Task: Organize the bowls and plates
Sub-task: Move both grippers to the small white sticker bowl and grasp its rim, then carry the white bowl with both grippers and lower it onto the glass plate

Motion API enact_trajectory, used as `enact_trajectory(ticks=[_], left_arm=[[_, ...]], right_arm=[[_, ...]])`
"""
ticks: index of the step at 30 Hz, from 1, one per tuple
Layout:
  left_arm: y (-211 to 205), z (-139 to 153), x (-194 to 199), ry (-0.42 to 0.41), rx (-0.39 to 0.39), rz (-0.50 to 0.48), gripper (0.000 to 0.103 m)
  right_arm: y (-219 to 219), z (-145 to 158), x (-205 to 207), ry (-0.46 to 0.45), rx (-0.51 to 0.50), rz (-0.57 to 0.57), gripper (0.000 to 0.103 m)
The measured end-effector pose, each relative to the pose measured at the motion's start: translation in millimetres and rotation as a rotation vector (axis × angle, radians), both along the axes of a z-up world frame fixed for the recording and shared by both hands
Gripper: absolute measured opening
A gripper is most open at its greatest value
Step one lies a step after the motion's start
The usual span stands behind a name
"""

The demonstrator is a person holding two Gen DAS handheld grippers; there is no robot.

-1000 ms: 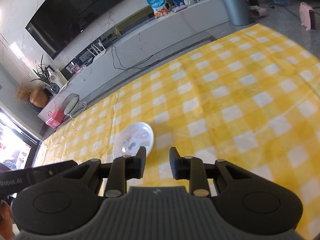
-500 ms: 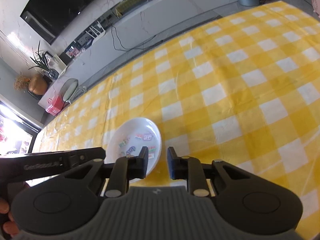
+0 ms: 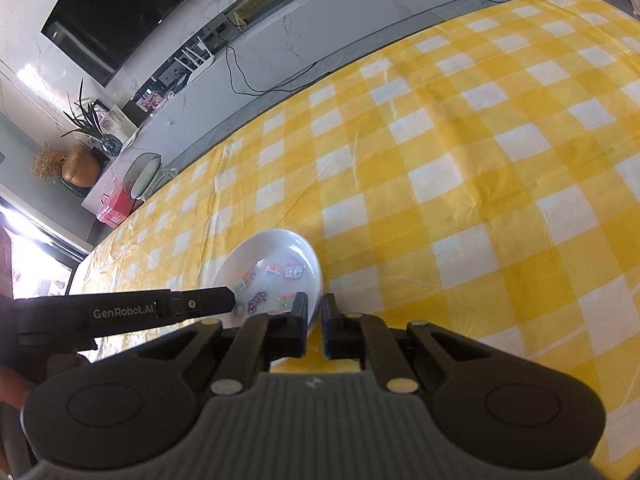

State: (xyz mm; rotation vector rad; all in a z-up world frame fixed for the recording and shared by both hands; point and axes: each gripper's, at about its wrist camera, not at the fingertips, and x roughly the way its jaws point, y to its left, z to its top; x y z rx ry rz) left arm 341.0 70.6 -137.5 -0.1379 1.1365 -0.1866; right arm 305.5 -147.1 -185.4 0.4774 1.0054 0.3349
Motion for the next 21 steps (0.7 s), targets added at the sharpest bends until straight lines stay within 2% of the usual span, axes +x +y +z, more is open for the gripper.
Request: enact_trajectory(ticks=[5,11,21], left_arm=[[2.4,8.4,-6.2,-0.003,-0.016,0.006,0.005],[1.7,33.3,-22.9,-0.030,-0.025,0.046,0.005],[-16.8,73.5,-78.7,-0.056,-0.098,0.118,0.005]], right_arm=[[-3.0,3.8,-2.8,-0.003,-0.001,-0.005,0.003],[-8.9,22.3,-12.3,-0.021,0.042,-0.014,0.002],[-35.6,64.3,-60.9,-0.072,0.075,-0.035,0.001]])
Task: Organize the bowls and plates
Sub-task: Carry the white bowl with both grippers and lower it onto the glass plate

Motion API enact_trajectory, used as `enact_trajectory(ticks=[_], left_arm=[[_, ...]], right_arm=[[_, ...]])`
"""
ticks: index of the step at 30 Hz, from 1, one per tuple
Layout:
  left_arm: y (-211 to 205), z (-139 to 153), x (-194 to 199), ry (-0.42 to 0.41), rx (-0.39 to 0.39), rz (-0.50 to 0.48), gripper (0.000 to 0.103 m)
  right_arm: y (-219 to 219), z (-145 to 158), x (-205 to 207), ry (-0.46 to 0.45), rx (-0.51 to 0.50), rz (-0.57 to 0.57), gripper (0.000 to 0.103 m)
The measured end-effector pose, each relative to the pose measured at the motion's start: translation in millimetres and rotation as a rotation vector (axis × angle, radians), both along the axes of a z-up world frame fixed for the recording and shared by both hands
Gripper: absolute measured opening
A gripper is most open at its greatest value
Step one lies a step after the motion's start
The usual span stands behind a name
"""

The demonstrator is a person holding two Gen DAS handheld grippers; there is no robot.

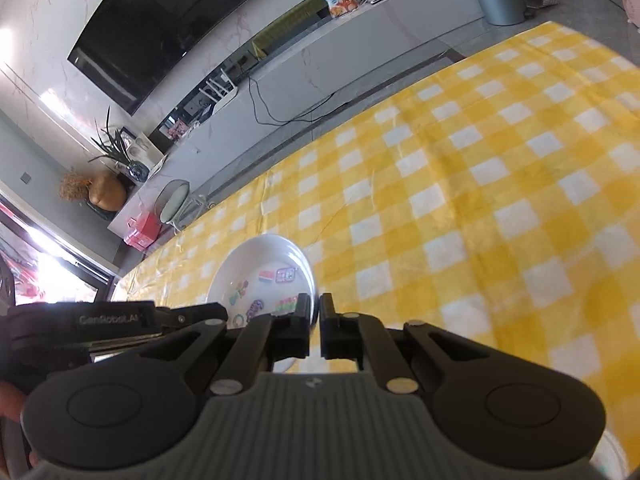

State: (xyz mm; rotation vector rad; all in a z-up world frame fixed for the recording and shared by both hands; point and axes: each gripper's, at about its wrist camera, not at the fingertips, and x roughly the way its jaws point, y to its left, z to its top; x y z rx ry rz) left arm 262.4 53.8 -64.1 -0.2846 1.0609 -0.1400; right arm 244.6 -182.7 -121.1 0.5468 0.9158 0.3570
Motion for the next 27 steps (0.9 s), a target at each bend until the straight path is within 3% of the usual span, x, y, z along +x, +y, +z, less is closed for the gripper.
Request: enact_trajectory(ticks=[13,20,27], left_arm=[[-62.6,10.9,-88.0,-0.050,-0.095,-0.001,0.005],[-87.9,-9.3,-119.7,-0.045,-0.186,0.022,0.005],[-97.5,-42.2,-132.5,-0.001,-0.200,0.068,0.005]], right_arm=[[-78.4,12.1,-100.2,0.024,0.086,-0.129,0.001],[-118.3,11.5,-136.0,0.043,0.083,-0.200,0.001],[-123.2,-3.0,-142.0,0.103,0.016,-0.217,0.002]])
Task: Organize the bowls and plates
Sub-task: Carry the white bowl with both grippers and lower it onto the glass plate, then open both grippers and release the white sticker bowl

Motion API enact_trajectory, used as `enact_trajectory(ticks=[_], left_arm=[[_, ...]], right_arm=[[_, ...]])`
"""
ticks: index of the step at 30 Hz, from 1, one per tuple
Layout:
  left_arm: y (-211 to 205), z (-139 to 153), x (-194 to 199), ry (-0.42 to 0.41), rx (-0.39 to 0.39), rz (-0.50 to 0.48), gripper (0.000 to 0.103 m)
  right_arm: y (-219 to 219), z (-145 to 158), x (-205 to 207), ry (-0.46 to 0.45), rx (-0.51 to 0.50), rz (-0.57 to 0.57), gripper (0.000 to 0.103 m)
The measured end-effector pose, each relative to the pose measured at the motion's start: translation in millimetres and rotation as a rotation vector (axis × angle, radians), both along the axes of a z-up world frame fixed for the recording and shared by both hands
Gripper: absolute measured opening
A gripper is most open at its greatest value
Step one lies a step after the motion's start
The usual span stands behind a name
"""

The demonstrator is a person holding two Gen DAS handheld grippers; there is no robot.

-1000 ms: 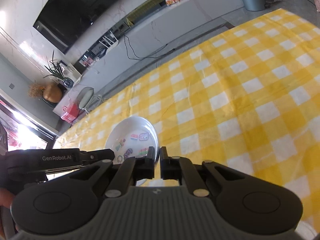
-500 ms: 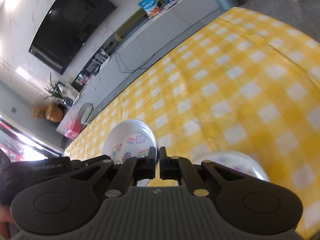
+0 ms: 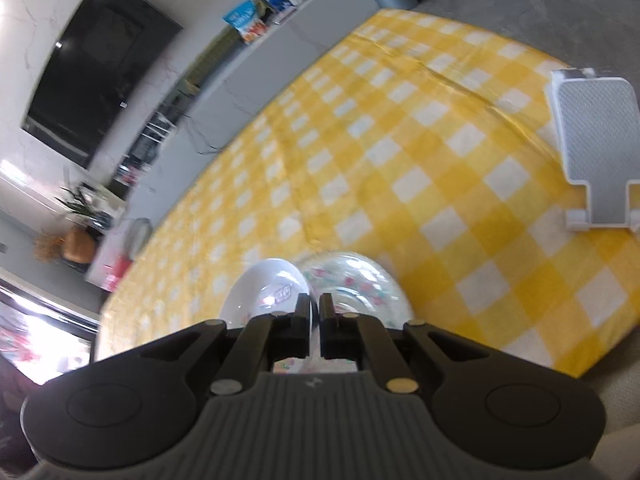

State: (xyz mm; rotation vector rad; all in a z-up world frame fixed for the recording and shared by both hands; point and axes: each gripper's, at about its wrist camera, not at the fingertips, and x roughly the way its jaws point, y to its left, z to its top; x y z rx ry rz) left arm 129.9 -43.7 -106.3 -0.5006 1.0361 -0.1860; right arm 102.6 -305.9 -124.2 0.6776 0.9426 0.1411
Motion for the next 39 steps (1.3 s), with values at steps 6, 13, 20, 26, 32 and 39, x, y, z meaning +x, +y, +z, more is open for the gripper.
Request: enact_trajectory(ticks=[6,13,20,26,32,39], left_arm=[[-5.0,-19.0,-4.4,0.037,0.007,0.027,0.005],[-11.2,-20.4,-8.1,0.003,0.050,0.019,0.005],[-16.2,-20.8,-8.2,-0.023,0.086,-0.006,0.005],[-23.7,-23.9,-8.1,-0.041,0.139,-0.034,0.005],[-25.5,-24.2,-8.0,-0.053,0.163,-0.042,0.005],[-29.2,-23.1,-7.8,-0.052,0.184,-0.066,0.006]], right_arm=[[15.7,-3.9,2.1,-0.003,-0.152,0.041,0.002],[17.6,-17.1,11.6,0.076,-0.181,0.053,0.002],[21.0,-19.7,13.8,0.101,-0.203,0.053,0.002],[23.5,-19.9,15.1,0.111,-0.214,0.053,0.002],[24.8,-22.0,17.3,0.124,-0.217,0.054,0.002],[25.2,-22.6,17.3,0.130,-0.219,0.048,0.002]])
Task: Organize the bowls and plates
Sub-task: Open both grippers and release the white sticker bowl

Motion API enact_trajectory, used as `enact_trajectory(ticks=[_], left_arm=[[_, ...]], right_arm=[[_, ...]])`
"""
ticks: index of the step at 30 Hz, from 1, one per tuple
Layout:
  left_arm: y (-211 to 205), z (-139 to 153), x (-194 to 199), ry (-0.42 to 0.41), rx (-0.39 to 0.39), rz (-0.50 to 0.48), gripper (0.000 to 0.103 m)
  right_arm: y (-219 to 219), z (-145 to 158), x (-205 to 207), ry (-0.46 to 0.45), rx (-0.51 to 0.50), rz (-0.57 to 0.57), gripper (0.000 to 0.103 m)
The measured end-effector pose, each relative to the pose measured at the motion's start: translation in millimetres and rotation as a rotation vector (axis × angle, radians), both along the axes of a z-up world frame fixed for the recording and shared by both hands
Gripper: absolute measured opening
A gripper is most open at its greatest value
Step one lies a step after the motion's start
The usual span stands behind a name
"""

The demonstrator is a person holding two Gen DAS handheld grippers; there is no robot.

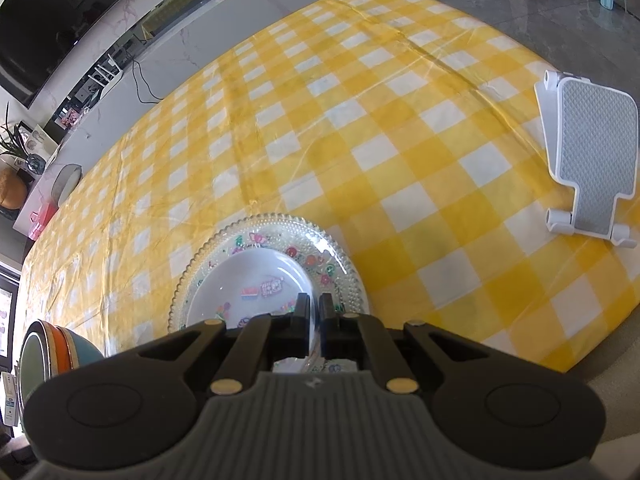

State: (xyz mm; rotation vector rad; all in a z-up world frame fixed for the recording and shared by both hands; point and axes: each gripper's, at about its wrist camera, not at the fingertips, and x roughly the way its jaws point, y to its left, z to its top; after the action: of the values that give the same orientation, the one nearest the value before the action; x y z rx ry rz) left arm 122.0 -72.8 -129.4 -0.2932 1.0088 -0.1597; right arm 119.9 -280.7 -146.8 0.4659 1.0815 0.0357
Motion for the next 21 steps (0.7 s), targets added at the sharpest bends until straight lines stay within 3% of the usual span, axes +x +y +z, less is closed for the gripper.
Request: enact_trajectory(ticks=[4,11,12,21], left_arm=[[1.0,0.1,0.2,0.003,-0.012,-0.001,0.008],[3.0,5.7,-1.0,-0.016,-0.019,0.006,0.027],[3.5,7.8,-1.4,-0.020,-0.018,0.005,0.028],[7.3,43.7,-12.6,-0.063,0.005,-0.056,0.030]], right_arm=[[-1.0,-0.1,0.0,0.001,0.010,-0.008,0.003],[-4.4,2.1,-2.3,-0.017,0.030,-0.019,0.015],[-4.6,2.5,-2.7,-0.020,0.031,-0.019,0.021],[-9.3,11.6,-10.6,-0.088,0.046,-0.041,0.035]])
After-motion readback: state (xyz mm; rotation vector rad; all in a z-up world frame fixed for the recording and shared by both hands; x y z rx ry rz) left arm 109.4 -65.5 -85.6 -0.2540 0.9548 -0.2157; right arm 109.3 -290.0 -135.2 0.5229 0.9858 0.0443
